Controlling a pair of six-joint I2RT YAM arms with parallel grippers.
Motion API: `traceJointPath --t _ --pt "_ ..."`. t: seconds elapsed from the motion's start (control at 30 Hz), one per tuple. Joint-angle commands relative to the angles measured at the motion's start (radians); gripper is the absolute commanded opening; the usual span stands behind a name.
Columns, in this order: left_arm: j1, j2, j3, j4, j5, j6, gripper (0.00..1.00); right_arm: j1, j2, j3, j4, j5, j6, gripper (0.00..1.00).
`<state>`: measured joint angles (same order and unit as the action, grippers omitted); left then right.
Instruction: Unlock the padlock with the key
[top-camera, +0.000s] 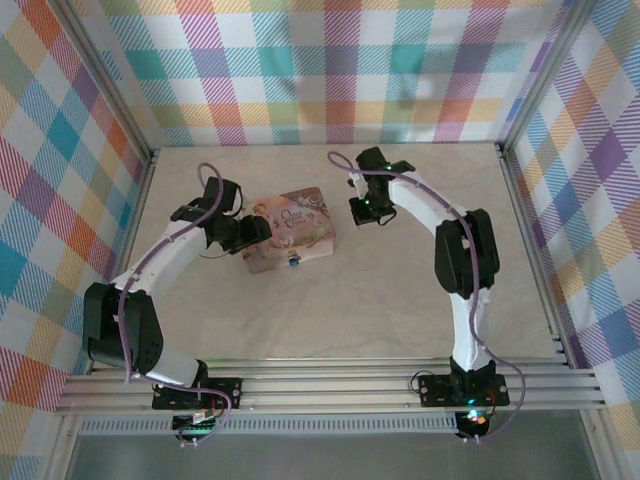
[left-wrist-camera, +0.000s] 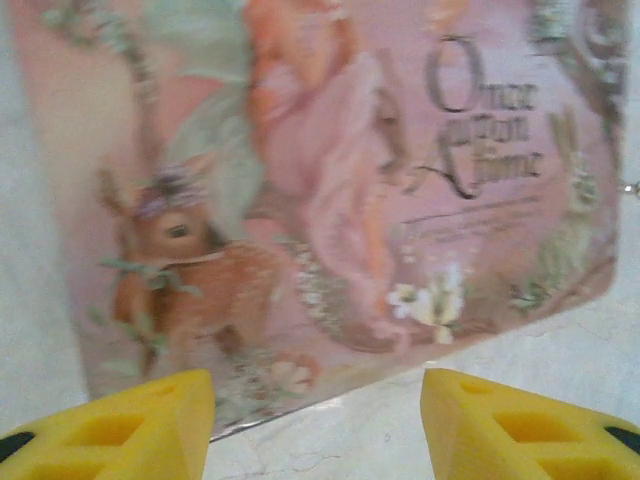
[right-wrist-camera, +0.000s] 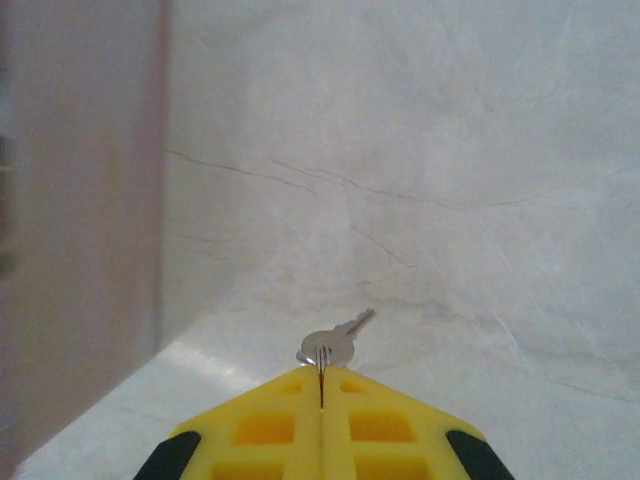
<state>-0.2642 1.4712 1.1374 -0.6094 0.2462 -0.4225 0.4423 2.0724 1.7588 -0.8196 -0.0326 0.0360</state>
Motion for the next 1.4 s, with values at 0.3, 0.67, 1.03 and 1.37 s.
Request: traceJointPath --t 0.3,0.67,1.03,1.37 --pt "-0.263 -0.181 -0.054 0.407 -0.044 0.193 0.6 -0.021 -0.291 -0.101 0.01 -0.353 0.045 0.0" --pt "-0.371 -0.081 0.01 0.552 -0.012 0.171 0.6 -0.037 -0.489 -0.167 0.066 -0.596 0.186 0.0" --pt "-0.406 -0.018 0.032 0.678 0.123 0.255 0.49 -0.068 -0.546 -0.214 0.038 -0.676 0.265 0.0" --pt "-0.41 0.032 0.079 0.654 0.185 0.261 0.42 -0.11 -0.563 -0.259 0.104 -0.759 0.338 0.0"
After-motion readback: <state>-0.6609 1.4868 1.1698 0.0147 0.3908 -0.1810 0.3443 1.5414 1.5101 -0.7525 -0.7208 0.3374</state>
